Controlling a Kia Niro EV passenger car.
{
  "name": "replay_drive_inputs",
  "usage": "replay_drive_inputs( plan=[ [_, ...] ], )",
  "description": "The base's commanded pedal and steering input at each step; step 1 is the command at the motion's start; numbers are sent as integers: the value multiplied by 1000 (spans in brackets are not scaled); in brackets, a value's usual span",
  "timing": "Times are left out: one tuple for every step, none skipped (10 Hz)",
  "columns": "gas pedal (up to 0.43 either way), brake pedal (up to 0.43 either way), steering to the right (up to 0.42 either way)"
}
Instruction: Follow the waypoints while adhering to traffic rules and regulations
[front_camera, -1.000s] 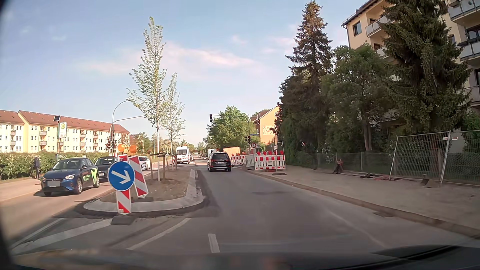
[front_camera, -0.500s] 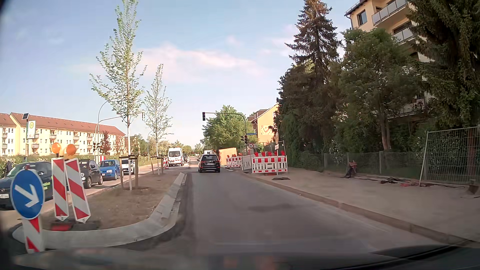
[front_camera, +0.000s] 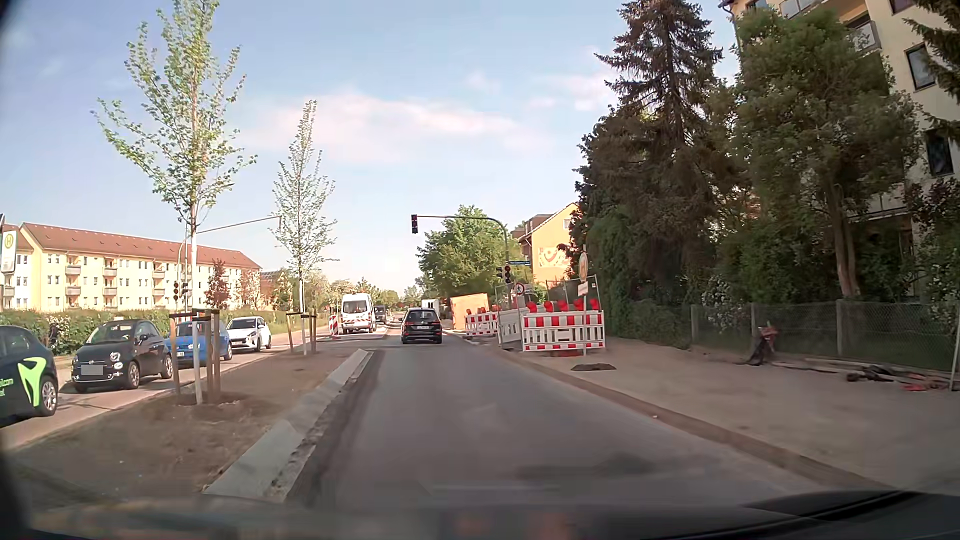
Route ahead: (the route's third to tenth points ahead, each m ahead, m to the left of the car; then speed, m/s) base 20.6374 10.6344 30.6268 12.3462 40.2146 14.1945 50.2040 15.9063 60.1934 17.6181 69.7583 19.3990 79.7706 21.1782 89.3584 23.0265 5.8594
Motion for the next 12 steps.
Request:
replay_drive_inputs(
  plan=[
    [177, 0, -76],
    [197, 0, -81],
    [209, 0, -85],
    [209, 0, -88],
    [209, 0, -87],
    [209, 0, -85],
    [209, 0, -83],
    [209, 0, -82],
    [209, 0, -80],
    [209, 0, -78],
    [209, 0, -74],
    [209, 0, -69]
  ],
)
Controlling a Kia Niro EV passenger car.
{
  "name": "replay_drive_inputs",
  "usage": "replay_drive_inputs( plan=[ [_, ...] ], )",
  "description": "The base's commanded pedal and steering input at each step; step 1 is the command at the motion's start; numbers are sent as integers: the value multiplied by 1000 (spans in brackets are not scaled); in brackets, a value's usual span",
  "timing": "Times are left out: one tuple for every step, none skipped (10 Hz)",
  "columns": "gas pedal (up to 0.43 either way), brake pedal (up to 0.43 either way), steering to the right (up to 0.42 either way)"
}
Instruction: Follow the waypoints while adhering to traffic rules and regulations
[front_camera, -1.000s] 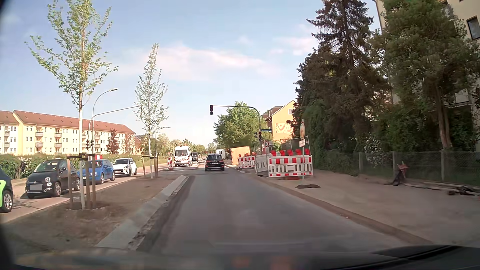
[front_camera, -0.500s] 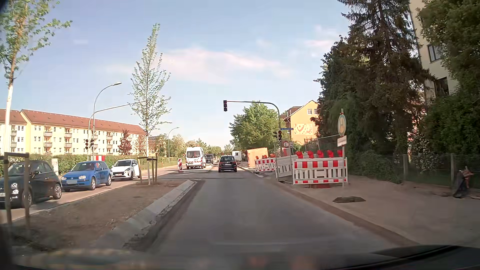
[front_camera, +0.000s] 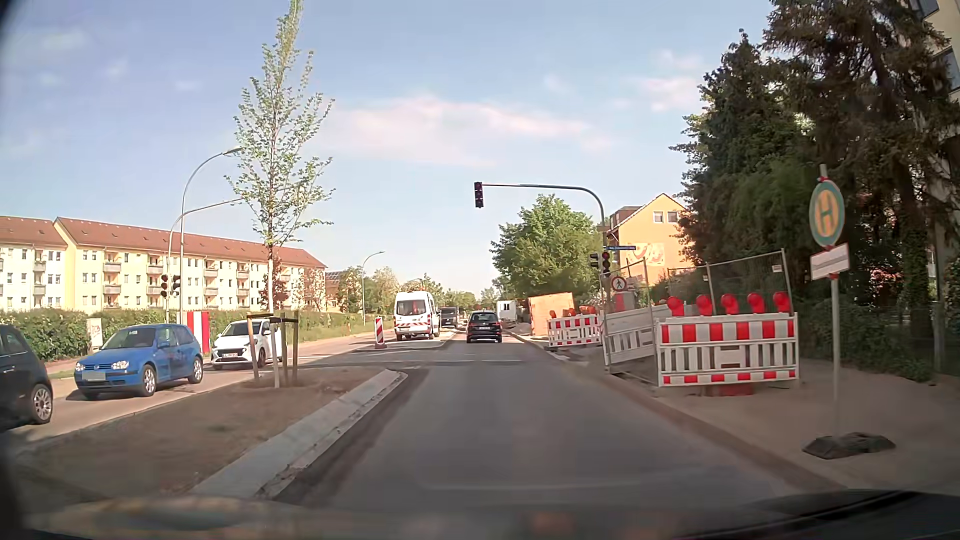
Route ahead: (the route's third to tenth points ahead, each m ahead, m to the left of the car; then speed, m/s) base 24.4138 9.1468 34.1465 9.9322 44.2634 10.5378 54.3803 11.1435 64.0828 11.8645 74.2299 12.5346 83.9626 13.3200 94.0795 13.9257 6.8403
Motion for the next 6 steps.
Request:
replay_drive_inputs(
  plan=[
    [209, 0, -63],
    [197, 0, -57],
    [189, 0, -50],
    [157, 0, -42],
    [150, 0, -33],
    [138, 0, -26]
  ],
)
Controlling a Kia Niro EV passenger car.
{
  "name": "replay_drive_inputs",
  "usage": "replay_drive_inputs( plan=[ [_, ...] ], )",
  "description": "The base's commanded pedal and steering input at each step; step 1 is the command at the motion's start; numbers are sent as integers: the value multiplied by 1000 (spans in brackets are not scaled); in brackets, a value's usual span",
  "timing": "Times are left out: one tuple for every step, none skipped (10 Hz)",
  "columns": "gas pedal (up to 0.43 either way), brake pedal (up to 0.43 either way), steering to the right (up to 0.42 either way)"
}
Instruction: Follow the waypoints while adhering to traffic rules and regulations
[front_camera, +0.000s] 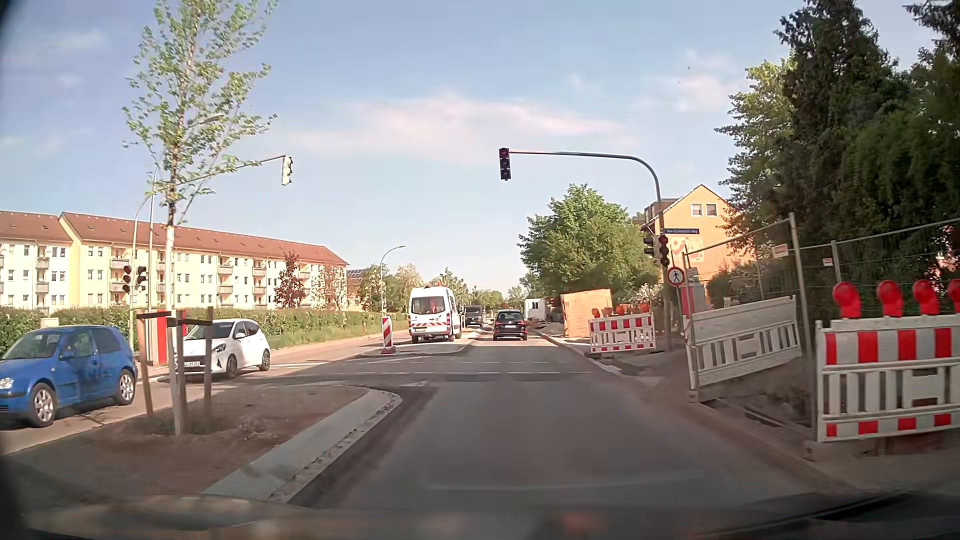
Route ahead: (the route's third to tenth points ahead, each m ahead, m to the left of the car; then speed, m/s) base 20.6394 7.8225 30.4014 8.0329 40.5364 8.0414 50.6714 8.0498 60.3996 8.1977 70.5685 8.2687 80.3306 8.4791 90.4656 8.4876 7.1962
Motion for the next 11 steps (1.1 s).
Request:
replay_drive_inputs(
  plan=[
    [138, 0, -21],
    [138, 0, -14],
    [138, 0, -7],
    [138, 0, -4],
    [138, 0, -4],
    [138, 0, -4],
    [138, 0, -4],
    [138, 0, -3],
    [138, 0, -3],
    [138, 0, -1],
    [138, 0, 1]
  ],
)
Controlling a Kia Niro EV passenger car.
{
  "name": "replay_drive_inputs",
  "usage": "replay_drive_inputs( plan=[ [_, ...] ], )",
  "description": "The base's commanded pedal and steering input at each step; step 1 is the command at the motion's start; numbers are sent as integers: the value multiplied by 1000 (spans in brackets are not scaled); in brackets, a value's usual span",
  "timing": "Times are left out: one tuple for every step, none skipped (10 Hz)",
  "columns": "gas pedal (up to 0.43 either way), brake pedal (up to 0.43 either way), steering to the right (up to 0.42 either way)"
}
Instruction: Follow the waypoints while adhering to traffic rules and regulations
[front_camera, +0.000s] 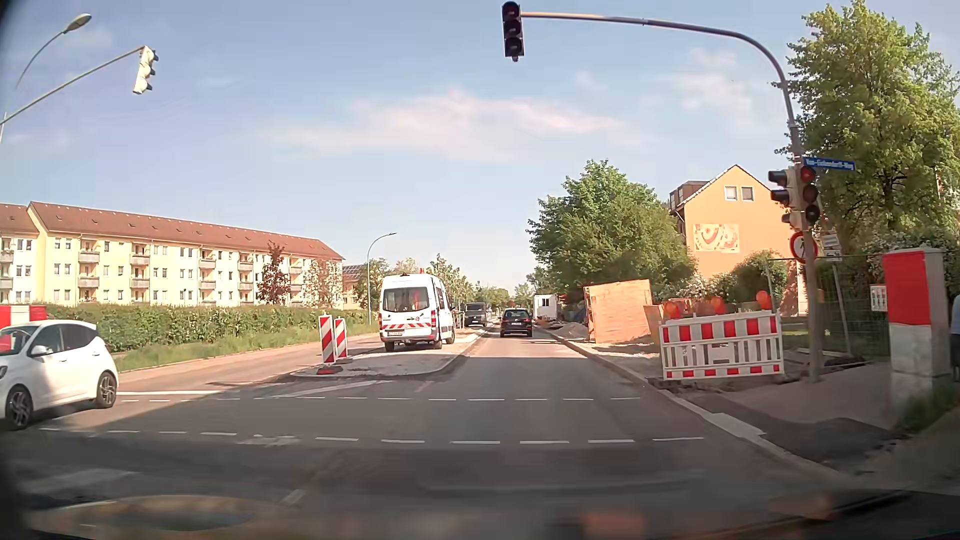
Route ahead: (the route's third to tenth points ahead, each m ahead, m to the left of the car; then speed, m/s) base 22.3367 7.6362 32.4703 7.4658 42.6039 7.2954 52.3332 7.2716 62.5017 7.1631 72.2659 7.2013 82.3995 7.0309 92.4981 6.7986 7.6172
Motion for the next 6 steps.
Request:
replay_drive_inputs(
  plan=[
    [138, 0, 4],
    [130, 0, 5],
    [118, 0, 5],
    [118, 0, 5],
    [118, 0, 5],
    [110, 0, 4]
  ],
)
